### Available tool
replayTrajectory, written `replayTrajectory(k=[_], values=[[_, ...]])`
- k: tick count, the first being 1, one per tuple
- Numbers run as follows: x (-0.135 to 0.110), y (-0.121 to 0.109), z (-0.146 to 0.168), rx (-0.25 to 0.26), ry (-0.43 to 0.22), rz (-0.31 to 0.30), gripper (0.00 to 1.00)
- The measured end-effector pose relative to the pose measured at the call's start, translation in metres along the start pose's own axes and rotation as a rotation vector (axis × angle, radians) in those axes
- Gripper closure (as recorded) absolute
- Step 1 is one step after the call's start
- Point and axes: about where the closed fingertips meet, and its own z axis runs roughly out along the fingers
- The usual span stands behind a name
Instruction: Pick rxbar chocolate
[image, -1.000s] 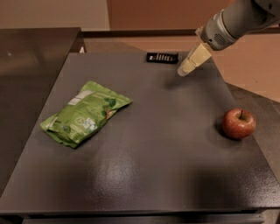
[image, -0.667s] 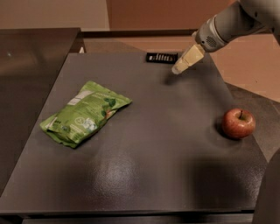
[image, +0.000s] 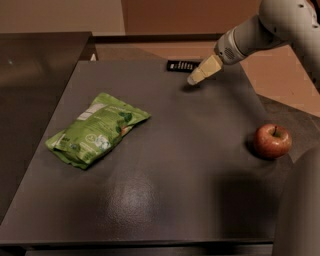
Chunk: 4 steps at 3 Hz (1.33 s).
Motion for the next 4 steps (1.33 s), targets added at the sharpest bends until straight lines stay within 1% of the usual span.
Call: replayTrajectory(k=[1, 2, 3, 4], values=[[-0.004, -0.005, 0.014, -0.005, -0.021, 0.038, 0.0], [-0.006, -0.012, 0.025, -0.01, -0.034, 0.089, 0.0], [-0.004, -0.015, 0.032, -0.017, -0.032, 0.128, 0.0], [0.002, -0.016, 0.04, -0.029, -0.012, 0.156, 0.0]])
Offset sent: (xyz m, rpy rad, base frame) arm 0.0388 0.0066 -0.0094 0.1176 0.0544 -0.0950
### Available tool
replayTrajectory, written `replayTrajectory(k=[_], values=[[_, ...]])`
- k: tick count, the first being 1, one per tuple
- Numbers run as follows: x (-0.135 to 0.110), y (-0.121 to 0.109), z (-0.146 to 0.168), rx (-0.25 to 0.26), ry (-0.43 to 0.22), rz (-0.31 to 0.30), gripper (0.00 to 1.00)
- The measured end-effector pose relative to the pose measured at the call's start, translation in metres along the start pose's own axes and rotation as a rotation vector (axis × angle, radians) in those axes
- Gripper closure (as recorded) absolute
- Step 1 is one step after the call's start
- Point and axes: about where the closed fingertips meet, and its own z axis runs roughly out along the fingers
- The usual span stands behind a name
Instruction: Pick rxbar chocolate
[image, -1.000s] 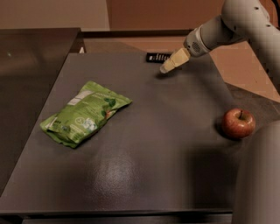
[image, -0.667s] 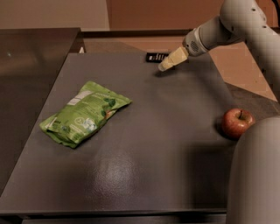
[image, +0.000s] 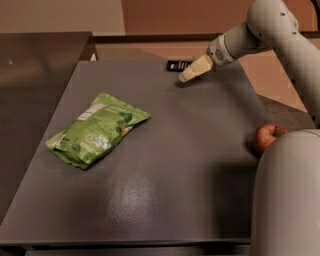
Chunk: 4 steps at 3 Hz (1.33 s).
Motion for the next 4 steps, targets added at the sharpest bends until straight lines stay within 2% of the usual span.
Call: replayTrajectory(k=[1, 2, 4], values=[[0.0052, -0.0012, 0.0055, -0.007, 0.024, 0.011, 0.0], [0.0077, -0.0032, 0.0081, -0.01, 0.044, 0.014, 0.18], [0.0048, -0.0074, 0.0072, -0.002, 0.052, 0.017, 0.64]])
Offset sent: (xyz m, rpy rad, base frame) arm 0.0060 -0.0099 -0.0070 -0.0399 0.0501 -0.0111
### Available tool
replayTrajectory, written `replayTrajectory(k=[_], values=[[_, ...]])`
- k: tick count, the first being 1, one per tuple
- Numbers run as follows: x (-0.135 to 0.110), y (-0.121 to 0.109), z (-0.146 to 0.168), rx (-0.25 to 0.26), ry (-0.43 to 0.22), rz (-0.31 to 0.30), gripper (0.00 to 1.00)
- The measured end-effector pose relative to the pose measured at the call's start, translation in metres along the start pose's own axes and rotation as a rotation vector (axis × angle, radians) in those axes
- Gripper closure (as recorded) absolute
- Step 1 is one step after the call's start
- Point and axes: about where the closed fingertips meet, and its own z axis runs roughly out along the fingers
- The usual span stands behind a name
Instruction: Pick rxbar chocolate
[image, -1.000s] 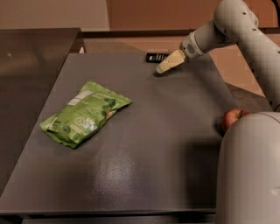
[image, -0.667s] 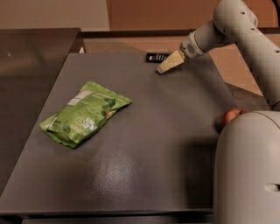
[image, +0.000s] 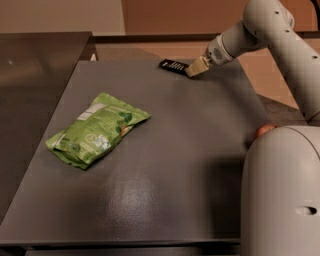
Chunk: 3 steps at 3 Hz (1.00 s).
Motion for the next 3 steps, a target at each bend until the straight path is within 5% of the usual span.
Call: replayTrajectory(k=[1, 2, 3], values=[[-0.002, -0.001, -0.006, 0.009, -0.004, -0.003, 0.87], [-0.004, 0.002, -0.016, 0.013, -0.014, -0.013, 1.0], [-0.009, 0.011, -0.03, 0.008, -0.031, -0.024, 1.0]])
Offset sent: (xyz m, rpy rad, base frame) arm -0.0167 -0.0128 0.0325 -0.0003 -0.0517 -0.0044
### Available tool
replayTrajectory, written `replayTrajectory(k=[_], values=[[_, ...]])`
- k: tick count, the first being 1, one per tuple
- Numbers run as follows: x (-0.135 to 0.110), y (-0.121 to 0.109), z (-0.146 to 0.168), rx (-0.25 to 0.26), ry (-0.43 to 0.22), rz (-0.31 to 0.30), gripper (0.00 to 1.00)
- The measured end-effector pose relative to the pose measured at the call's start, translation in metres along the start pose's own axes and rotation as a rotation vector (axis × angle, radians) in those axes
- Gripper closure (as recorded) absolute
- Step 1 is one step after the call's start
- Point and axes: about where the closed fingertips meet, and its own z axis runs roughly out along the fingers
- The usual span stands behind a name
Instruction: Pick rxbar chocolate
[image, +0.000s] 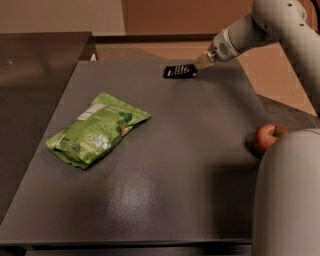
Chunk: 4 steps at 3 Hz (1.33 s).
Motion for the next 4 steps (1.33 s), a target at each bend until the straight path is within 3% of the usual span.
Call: replayTrajectory(k=[2, 4], values=[[-0.018, 0.029, -0.04, -0.029, -0.031, -0.056, 1.0], [-0.05, 0.068, -0.086, -0.067, -0.112, -0.153, 1.0]])
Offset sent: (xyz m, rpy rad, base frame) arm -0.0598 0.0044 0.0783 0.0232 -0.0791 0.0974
